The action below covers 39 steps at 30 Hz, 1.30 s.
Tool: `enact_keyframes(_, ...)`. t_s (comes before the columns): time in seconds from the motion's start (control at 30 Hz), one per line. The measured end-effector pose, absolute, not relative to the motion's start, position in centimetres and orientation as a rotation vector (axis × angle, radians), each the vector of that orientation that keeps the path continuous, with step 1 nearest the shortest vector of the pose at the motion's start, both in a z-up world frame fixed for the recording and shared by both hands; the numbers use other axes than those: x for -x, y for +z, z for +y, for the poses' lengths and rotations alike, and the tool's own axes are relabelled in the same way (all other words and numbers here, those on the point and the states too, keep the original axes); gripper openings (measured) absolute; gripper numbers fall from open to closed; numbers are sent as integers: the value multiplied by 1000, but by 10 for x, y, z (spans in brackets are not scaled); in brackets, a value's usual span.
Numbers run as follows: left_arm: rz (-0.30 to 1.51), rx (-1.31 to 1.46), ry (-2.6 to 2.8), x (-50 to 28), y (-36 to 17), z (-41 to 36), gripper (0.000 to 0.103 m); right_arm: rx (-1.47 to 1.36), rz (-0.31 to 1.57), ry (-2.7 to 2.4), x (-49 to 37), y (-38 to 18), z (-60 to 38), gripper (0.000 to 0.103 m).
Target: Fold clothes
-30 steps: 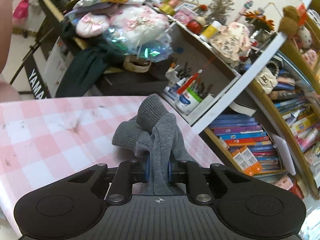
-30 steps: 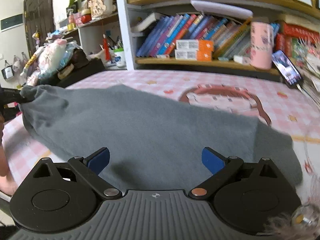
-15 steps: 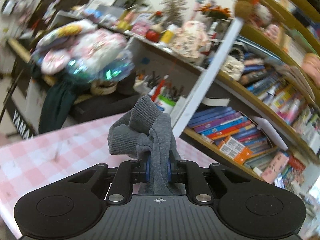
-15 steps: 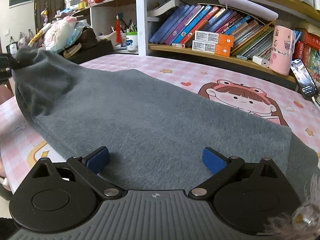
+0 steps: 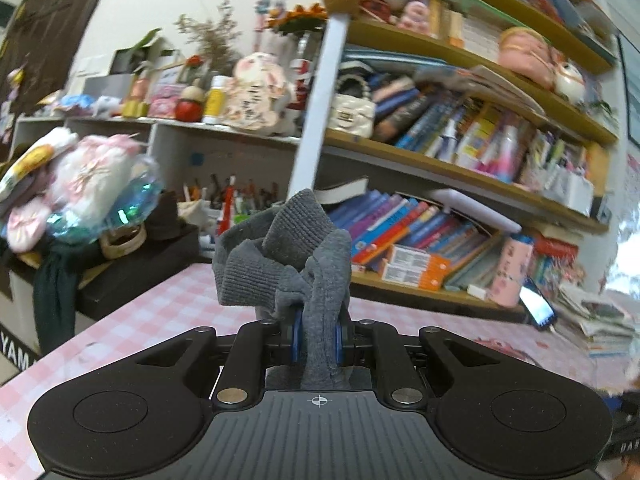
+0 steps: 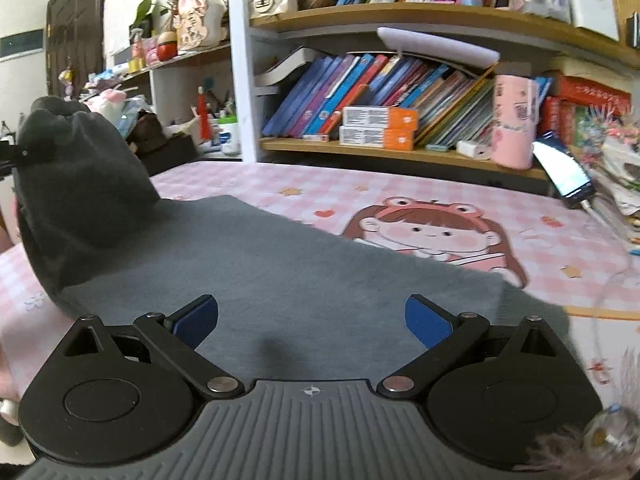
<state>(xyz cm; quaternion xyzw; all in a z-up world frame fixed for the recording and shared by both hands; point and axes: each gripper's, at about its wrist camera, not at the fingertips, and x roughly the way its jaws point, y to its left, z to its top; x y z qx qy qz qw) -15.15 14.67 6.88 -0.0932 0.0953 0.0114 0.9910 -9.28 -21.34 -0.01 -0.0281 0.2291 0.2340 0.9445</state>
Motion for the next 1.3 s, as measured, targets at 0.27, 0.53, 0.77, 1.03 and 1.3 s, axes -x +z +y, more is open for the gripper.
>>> enact_keyframes(0.27,214,87,-38,150,70,123,14,86,501,449,91,-9,-220,101)
enact_keyframes(0.53,265,-36,-117,150,64,96,14,81,524,441,90,-14,-223,101)
enact_keyframes(0.77,404,-196,-266,148,38,51,36,74,536,441,90,-15,-224,101)
enact_keyframes(1.03,443,-281,-448,161,20,26,72,61,545,449,90,-14,-226,101)
enact_keyframes(1.3,230,-56,-343,173,57,74,82,26,550,472,90,-13,-227,101)
